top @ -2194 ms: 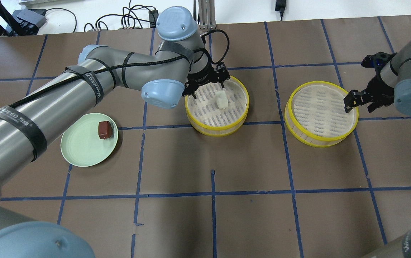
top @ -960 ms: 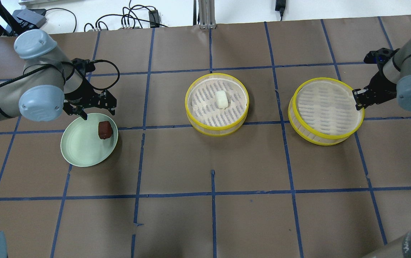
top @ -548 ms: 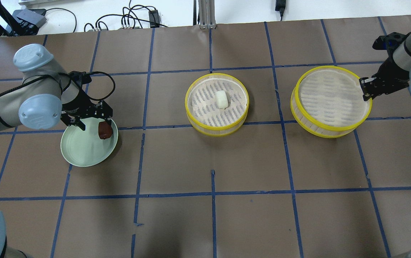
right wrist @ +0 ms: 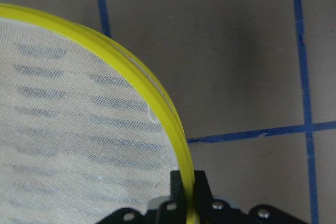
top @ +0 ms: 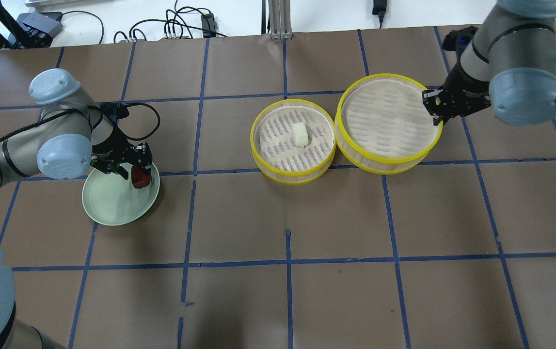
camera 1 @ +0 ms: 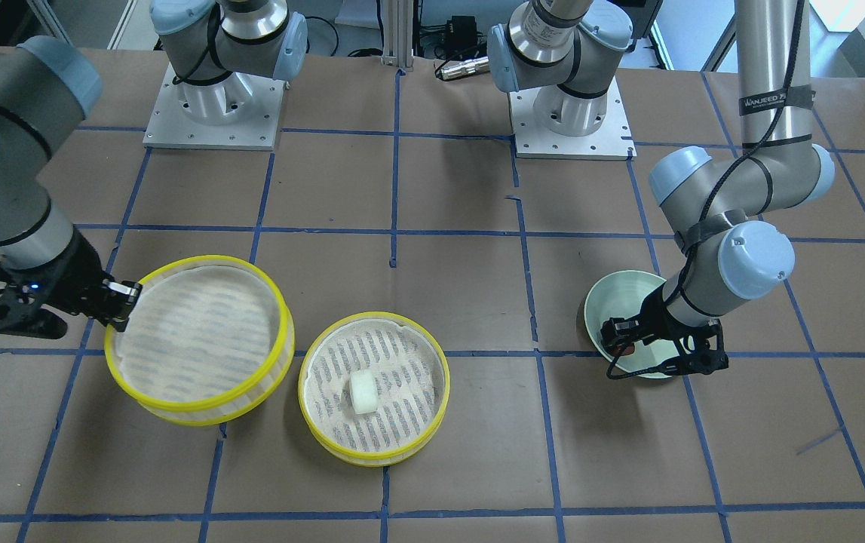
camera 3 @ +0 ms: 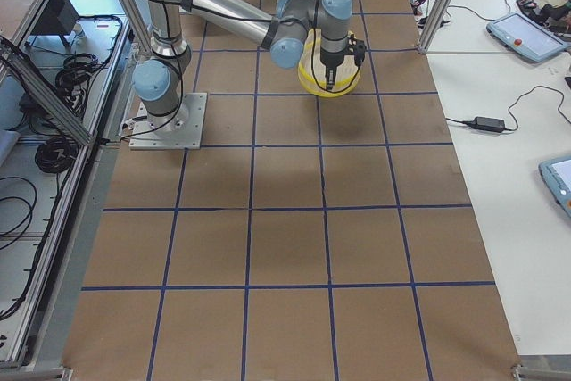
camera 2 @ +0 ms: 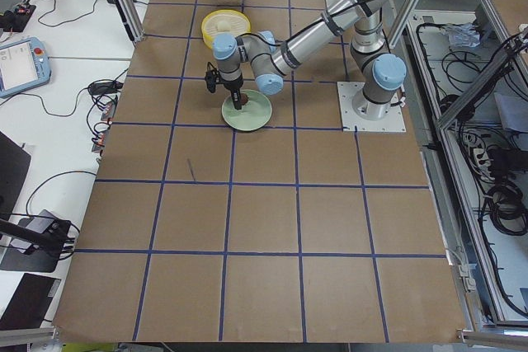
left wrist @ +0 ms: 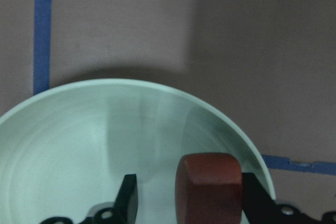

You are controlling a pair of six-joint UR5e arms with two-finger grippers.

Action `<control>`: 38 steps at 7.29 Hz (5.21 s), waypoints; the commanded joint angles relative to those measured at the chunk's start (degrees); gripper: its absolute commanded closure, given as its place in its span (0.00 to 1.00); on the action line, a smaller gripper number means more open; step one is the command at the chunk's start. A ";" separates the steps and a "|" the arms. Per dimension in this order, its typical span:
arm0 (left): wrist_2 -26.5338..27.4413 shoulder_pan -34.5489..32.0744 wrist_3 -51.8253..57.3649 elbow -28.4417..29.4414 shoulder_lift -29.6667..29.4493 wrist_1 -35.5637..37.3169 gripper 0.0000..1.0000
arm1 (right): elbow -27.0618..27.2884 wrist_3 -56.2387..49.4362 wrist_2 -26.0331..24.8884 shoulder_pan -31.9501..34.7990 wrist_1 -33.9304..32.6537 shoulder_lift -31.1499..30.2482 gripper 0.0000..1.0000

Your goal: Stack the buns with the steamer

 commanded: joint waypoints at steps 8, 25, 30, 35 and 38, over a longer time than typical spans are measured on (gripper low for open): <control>0.42 -8.99 -8.53 12.81 7.36 -16.84 0.92 | -6.38 24.13 -4.27 18.78 -2.89 9.68 0.93; 0.59 -9.37 -8.65 12.47 7.62 -16.76 0.92 | -9.64 22.11 -4.09 18.61 -0.61 12.68 0.86; 0.51 -9.37 -8.65 12.39 7.80 -16.76 0.92 | -9.64 22.37 -3.74 18.61 -0.78 12.68 0.49; -1.33 -12.86 -15.65 18.68 7.36 -20.25 0.91 | -13.33 20.89 -1.20 14.24 6.45 6.56 0.16; -4.32 -23.65 -29.53 24.76 6.74 -21.95 0.90 | -13.25 7.47 -1.11 4.57 26.40 -6.97 0.01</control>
